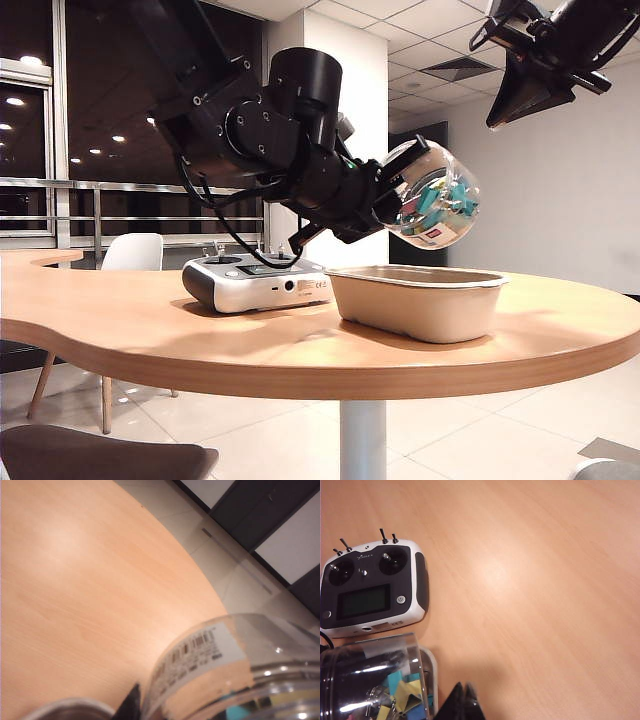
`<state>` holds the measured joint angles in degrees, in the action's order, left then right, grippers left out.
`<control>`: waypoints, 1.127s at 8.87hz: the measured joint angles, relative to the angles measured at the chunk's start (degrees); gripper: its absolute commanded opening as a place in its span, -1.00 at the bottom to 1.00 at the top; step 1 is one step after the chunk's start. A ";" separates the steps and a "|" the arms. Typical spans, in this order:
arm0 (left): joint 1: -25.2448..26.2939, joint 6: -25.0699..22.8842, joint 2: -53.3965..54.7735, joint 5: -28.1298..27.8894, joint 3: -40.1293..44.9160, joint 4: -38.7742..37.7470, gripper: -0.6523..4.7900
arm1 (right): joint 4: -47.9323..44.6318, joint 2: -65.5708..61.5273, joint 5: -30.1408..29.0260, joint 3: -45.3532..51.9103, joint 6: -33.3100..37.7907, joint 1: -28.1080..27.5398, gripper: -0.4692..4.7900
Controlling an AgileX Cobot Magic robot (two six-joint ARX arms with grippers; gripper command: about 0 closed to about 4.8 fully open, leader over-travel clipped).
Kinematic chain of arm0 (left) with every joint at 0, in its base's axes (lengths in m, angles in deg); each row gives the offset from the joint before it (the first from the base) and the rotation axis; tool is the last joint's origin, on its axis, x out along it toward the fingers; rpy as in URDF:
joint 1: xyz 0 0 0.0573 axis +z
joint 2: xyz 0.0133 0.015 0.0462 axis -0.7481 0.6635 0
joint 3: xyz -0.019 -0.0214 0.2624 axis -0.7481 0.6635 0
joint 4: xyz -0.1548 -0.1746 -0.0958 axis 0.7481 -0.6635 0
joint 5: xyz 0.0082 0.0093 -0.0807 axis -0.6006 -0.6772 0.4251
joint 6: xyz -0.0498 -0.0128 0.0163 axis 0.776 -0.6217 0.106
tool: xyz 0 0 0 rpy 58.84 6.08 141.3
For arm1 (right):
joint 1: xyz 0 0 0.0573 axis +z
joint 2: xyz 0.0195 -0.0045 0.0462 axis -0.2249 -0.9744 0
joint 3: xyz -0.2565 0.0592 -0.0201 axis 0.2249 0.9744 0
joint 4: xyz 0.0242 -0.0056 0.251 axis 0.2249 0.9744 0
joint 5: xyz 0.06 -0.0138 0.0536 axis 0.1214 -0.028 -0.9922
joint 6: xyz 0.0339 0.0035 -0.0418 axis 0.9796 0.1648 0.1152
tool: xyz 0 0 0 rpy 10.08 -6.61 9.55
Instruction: Pick up the box filled with clips, pour some clips from it into the rectangular paper box, and then put the clip box back on the table.
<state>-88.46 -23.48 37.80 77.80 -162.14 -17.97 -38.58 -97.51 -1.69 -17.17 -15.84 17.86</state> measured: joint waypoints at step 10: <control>-1.03 -114.42 -0.68 4.63 -0.83 6.58 -0.78 | 2.60 0.00 0.00 0.00 0.00 0.00 -0.84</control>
<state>-89.49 -137.90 37.13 82.43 -162.97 -11.40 -35.97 -97.51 -1.69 -17.17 -15.84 17.86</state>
